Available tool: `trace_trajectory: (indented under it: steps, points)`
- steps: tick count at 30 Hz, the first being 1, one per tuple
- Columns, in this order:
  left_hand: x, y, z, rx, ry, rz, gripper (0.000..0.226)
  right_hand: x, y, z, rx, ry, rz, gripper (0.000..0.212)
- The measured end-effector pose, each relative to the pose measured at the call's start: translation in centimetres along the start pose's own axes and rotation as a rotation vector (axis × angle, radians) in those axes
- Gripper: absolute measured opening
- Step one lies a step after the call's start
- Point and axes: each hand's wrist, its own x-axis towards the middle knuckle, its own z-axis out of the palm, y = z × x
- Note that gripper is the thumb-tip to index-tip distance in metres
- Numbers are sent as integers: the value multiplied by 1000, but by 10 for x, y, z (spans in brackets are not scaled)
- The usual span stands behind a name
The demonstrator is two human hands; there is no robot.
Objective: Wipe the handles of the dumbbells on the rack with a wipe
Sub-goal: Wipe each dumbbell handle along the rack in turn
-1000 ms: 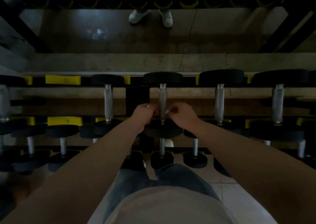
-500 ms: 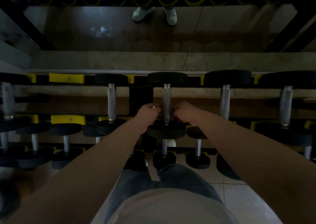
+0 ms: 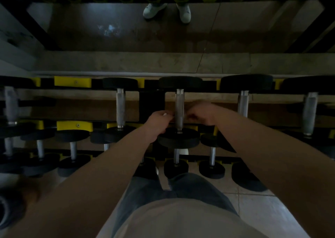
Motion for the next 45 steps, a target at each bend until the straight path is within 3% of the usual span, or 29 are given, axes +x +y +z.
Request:
trace_trajectory:
  steps: [2,4,8,10,12,16,20,24,26,29,32,34,36,38,40,43,45]
  points:
    - [-1,0,1,18,7,1,33,11,-12,-5,257,126,-102,23]
    - [-2,1,1,39,20,15,29,8,-14,-4,244,158,-151,20]
    - [-3,-1,1,26,14,11,18,-19,12,2,-457,-79,-21,9]
    - [-4,1,0,37,-15,-1,23,-22,15,5,-543,-105,-15,9]
    - [-5,4,-1,63,-41,-26,26,-20,11,7,-410,24,-63,8]
    - [-7,9,-2,95,-46,-65,27,-11,-4,9,231,349,-264,13]
    - [-8,6,2,96,-20,-33,30,-22,6,20,-194,439,-299,6]
    - [-8,5,5,26,12,47,28,-47,35,26,-601,258,-239,17]
    - [-7,4,6,-21,36,49,29,-51,33,29,-562,306,-298,13]
    - [-8,3,7,-51,74,46,24,-45,4,31,-350,535,-449,17]
    - [-10,0,5,-106,78,40,18,-39,-17,31,-562,654,-572,22]
    - [-12,-2,2,-144,66,35,19,-43,-9,31,-827,509,-663,21]
    - [-12,-2,0,-161,38,32,23,-50,10,35,-1088,247,-706,23]
    - [-10,-3,-2,-155,29,19,24,-53,17,36,-1188,139,-734,24]
    - [-9,-3,-3,-164,31,-5,23,-48,8,34,-1160,248,-771,25]
    - [-10,-3,-5,-165,35,-23,22,-34,-13,32,-1021,560,-771,24]
    - [-9,-5,-5,-166,33,-13,23,-31,-14,32,-946,612,-768,24]
